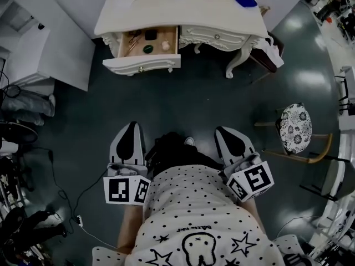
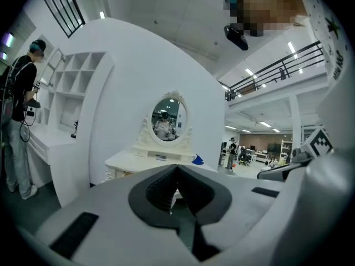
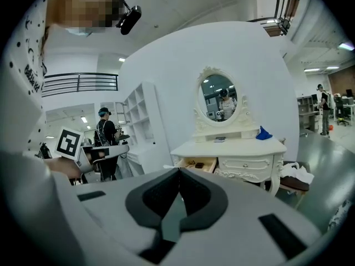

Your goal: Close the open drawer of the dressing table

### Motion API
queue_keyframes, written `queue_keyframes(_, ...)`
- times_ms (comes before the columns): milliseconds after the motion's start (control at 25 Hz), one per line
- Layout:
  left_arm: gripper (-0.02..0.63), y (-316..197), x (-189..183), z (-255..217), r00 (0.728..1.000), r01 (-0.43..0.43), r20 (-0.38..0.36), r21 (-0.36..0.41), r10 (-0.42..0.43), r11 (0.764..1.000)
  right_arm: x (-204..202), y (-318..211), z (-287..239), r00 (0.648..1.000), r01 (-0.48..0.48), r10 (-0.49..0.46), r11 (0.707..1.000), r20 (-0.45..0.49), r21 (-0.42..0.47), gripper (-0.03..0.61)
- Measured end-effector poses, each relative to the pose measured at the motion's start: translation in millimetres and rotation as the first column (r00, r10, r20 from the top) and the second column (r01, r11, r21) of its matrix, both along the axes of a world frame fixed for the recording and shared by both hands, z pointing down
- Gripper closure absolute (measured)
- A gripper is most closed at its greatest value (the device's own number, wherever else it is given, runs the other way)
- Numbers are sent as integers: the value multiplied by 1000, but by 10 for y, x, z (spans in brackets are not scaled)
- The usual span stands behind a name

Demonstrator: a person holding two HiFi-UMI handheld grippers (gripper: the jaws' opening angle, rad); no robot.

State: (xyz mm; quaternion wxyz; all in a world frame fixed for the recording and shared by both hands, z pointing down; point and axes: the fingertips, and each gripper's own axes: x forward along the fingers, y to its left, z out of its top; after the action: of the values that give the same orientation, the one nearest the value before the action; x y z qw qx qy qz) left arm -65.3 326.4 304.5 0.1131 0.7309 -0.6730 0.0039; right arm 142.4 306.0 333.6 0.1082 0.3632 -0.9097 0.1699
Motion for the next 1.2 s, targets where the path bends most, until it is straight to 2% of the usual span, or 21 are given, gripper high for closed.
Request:
queue_keyframes(120,600,-19,-82,18,1000,26,2,-6,-26,1000,43,-41,20,1000,-11,11,1000,-9,-3,569)
queue_keyframes(320,600,-200,-194,80,1000,20,-8,-15,-20,1000,-68,-227,80,1000,-19,19,1000,-23,-16,569)
queue_keyframes(560,600,-639,-479,108,999,-10,-32,-22,9,1000,-343,-635,30,998,-50,49,999,-46,-11,569)
queue_keyframes(880,600,-1308,-964,-83,999,-53,1,-10,54,999,-856,-1183,-192,997,-80,80,997,-13,-6,569)
queue_keyframes(1200,600,-1612,-1203,0,995,-103,-12,-30,102,994,-1143,-1424,-84,994,-108,107,994,-19,-34,569)
